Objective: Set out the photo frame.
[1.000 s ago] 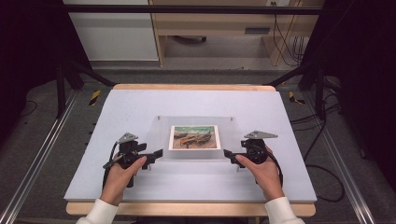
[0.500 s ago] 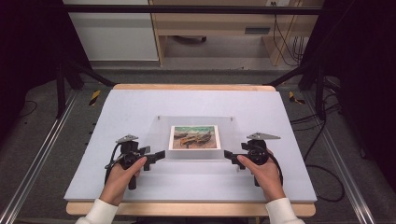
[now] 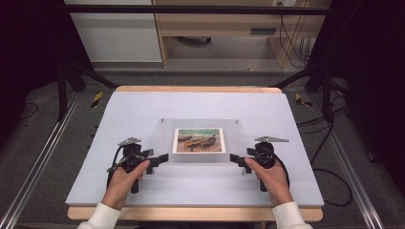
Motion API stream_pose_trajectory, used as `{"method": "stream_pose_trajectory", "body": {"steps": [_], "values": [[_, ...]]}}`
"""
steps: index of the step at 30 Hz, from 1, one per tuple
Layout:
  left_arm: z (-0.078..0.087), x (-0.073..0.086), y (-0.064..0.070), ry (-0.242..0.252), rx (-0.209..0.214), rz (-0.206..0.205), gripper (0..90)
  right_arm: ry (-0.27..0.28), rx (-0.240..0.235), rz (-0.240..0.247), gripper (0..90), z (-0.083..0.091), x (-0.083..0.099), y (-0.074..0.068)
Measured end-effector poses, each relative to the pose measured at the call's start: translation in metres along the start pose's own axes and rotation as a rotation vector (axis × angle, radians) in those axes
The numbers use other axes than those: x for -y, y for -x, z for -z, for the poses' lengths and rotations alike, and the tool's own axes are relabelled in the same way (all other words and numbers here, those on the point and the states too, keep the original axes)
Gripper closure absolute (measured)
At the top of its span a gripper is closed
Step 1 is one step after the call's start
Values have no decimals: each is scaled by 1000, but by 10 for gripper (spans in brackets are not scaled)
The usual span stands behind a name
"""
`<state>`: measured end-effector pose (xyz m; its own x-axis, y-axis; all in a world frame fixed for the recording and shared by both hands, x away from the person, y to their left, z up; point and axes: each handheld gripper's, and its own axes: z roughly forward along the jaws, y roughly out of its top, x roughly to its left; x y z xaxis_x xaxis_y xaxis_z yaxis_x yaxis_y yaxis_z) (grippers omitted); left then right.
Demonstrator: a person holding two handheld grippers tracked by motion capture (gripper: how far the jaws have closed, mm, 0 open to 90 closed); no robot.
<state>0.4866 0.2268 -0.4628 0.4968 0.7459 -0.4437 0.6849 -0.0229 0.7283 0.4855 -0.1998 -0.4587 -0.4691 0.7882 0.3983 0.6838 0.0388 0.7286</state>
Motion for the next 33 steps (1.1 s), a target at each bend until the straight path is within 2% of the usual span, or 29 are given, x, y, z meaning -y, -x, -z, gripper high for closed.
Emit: {"method": "stream_pose_trajectory", "body": {"steps": [3,7,18,29,33], "values": [[0,0,-1,2,2,-1,118,-3,-10,-12,99,0,0,1],[-1,0,-2,2,6,-1,118,-10,-49,-39,109,-1,2,2],[-5,0,-4,-1,48,18,123,-7,-35,-35,113,-2,1,1],[-3,-3,-4,-22,40,7,142,-2,-26,-20,121,-2,0,1],[-4,-8,-3,6,5,-34,143,17,-6,14,129,-4,-3,-1]]}}
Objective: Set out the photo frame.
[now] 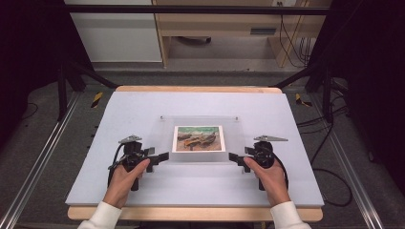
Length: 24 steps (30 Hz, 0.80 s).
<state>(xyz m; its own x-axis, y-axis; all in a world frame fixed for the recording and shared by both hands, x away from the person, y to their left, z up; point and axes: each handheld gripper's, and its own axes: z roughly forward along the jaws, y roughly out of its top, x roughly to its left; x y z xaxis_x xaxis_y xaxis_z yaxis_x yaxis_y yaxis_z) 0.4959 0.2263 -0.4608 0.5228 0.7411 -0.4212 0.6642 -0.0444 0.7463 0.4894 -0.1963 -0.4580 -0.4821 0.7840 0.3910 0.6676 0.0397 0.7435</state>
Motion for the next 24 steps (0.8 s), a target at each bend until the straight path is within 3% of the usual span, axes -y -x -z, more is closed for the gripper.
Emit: {"method": "stream_pose_trajectory", "body": {"steps": [10,24], "values": [[-1,-1,-1,23,-4,-19,170,38,25,36,142,-1,-1,-1],[10,6,8,48,-30,-75,215,79,56,114,189,11,10,-12]]}}
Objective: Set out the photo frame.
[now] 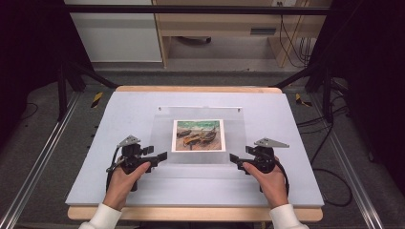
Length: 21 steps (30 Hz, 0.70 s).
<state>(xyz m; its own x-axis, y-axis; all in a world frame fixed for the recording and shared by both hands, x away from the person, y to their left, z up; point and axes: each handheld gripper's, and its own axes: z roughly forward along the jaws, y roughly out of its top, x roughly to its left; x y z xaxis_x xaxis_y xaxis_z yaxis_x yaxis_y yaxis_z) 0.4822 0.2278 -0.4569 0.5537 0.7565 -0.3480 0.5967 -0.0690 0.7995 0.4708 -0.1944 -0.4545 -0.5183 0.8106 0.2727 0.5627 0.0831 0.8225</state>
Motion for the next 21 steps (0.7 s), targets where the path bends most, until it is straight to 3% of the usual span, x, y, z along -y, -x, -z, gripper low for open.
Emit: {"method": "stream_pose_trajectory", "body": {"steps": [15,21], "values": [[9,4,7,1,-20,-34,254,18,23,45,271,15,10,-9],[14,7,6,0,-6,-42,294,20,31,56,297,19,12,-12]]}}
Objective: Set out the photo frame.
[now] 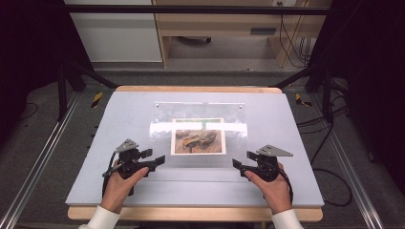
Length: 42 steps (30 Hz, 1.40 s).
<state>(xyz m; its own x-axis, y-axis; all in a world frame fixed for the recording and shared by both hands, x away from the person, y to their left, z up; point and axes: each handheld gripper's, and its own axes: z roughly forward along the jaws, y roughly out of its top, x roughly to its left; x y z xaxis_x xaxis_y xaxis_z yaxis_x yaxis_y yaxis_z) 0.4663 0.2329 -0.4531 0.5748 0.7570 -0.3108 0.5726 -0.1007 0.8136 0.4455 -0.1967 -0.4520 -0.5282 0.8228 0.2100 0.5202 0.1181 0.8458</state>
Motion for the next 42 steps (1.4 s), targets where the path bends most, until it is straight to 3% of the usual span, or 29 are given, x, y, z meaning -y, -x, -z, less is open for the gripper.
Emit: {"method": "stream_pose_trajectory", "body": {"steps": [14,21,42], "values": [[7,5,9,-5,-31,-36,316,-3,26,24,369,11,6,-7],[12,6,8,-5,-25,-20,375,-6,40,46,394,14,9,-11],[22,15,18,-7,-58,-38,436,-8,70,77,508,26,18,-17]]}}
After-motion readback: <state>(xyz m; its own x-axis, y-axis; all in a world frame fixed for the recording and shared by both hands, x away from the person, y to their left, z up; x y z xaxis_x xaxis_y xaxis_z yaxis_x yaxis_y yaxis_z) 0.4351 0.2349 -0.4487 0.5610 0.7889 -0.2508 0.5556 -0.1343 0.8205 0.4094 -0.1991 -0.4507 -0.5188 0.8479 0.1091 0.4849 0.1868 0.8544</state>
